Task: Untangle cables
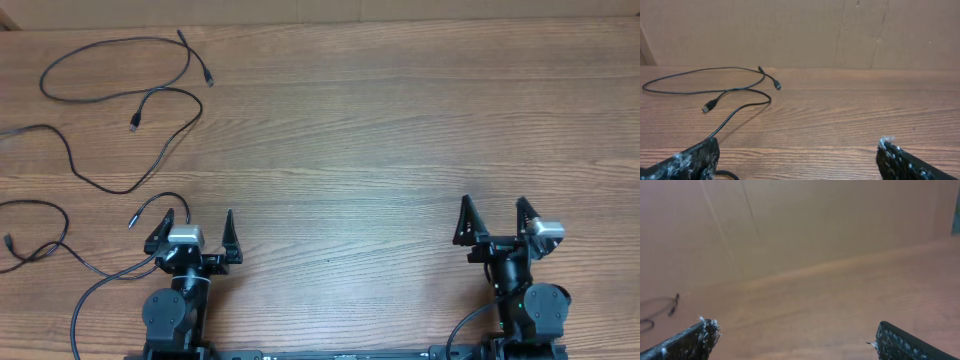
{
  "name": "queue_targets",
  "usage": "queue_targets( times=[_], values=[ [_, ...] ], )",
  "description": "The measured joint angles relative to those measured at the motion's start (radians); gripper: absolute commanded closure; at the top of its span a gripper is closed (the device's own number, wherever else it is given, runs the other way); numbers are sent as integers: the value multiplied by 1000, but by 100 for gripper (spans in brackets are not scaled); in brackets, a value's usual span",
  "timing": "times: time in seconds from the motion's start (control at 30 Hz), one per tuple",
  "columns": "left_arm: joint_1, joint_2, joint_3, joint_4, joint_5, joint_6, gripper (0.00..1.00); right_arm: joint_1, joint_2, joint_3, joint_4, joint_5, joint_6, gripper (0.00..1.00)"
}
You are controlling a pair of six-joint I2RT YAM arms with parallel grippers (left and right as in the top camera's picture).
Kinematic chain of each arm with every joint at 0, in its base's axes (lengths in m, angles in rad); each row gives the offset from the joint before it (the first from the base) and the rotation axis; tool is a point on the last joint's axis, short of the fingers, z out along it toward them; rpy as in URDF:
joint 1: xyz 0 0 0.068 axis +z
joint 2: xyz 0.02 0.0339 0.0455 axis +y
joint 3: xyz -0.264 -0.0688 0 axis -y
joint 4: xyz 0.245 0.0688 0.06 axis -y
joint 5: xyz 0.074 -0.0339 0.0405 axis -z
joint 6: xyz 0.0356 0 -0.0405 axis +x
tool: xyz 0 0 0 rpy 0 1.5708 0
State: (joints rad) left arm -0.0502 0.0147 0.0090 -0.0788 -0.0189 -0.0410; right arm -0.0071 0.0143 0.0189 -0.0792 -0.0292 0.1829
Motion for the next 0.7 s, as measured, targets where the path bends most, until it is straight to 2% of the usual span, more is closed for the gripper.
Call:
queue_targets(
  times=[0.23, 0.43, 0.7],
  values=[
    [0, 0, 0, 0, 0, 0, 0, 0, 0, 0, -8, 0, -17, 0],
    [0, 0, 0, 0, 0, 0, 0, 0, 0, 0, -10, 0, -201, 0],
    [0, 0, 0, 0, 0, 0, 0, -1, 0, 0, -11, 3, -276, 0]
  ],
)
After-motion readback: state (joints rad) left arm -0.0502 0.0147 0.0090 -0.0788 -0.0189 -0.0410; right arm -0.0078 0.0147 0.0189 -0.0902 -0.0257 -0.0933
